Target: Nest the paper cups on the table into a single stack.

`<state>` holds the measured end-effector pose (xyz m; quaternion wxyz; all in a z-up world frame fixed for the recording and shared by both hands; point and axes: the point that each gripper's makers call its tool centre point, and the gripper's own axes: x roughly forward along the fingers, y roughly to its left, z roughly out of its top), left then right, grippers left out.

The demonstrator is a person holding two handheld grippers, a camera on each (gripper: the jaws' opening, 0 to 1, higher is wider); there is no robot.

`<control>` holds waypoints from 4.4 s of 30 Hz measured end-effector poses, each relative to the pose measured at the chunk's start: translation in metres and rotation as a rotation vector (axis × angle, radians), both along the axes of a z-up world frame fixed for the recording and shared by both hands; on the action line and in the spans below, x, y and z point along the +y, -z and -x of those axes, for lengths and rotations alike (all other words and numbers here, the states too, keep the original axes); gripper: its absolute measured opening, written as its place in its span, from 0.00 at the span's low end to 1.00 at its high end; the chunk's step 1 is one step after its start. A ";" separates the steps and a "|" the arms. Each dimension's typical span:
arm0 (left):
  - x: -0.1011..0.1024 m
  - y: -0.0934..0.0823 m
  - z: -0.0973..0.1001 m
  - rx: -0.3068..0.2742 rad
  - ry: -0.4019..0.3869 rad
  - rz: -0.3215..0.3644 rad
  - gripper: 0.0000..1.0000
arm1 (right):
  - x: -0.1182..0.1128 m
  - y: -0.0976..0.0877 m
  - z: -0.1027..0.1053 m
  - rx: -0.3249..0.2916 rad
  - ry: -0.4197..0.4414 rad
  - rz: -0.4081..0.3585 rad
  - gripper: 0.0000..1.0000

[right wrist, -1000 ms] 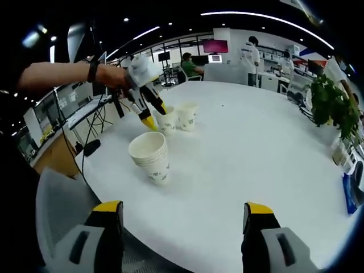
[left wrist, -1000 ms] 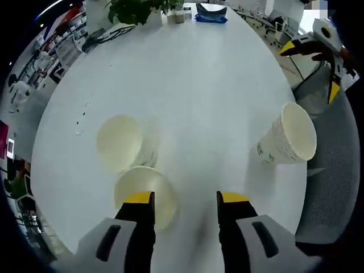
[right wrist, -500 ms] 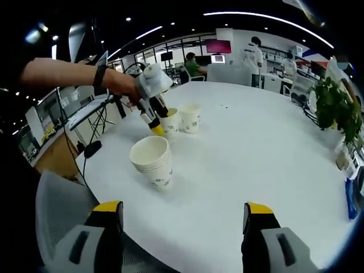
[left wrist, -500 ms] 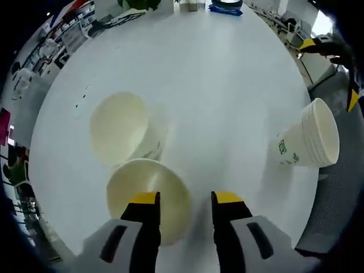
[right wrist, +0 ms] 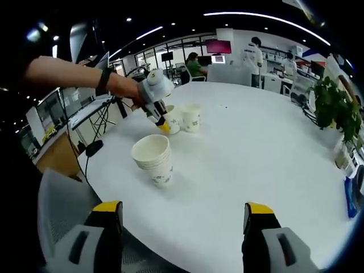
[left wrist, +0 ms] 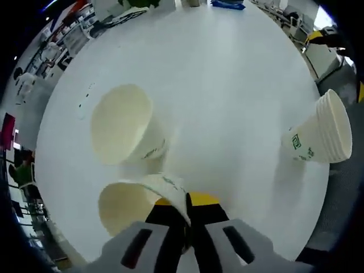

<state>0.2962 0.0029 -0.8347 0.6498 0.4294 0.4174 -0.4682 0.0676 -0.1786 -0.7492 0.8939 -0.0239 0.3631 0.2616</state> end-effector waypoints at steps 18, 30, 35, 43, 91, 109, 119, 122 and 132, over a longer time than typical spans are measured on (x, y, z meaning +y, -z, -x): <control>0.016 -0.019 0.018 0.064 0.021 0.016 0.00 | -0.002 0.003 0.005 0.000 0.001 -0.004 0.88; 0.015 -0.075 0.032 0.042 0.110 0.012 0.00 | 0.004 0.002 0.006 0.001 -0.024 -0.009 0.88; -0.001 -0.105 0.046 0.022 0.158 0.020 0.00 | 0.009 0.003 0.006 -0.001 -0.030 -0.015 0.88; -0.045 -0.133 0.076 0.008 0.278 0.071 0.00 | 0.016 0.006 0.007 0.006 -0.050 -0.016 0.88; -0.085 -0.086 0.186 0.169 0.522 -0.029 0.00 | 0.017 0.016 0.013 0.029 -0.057 -0.019 0.88; -0.084 -0.081 0.194 0.184 0.565 -0.048 0.00 | 0.017 0.013 0.017 0.033 -0.058 -0.020 0.88; -0.085 -0.083 0.195 0.184 0.580 -0.056 0.02 | 0.017 0.015 0.017 0.034 -0.058 -0.024 0.88; -0.084 -0.083 0.195 0.182 0.584 -0.057 0.03 | 0.017 0.015 0.017 0.035 -0.055 -0.025 0.88; -0.079 -0.089 0.193 0.176 0.591 -0.061 0.06 | 0.017 0.016 0.015 0.033 -0.057 -0.023 0.88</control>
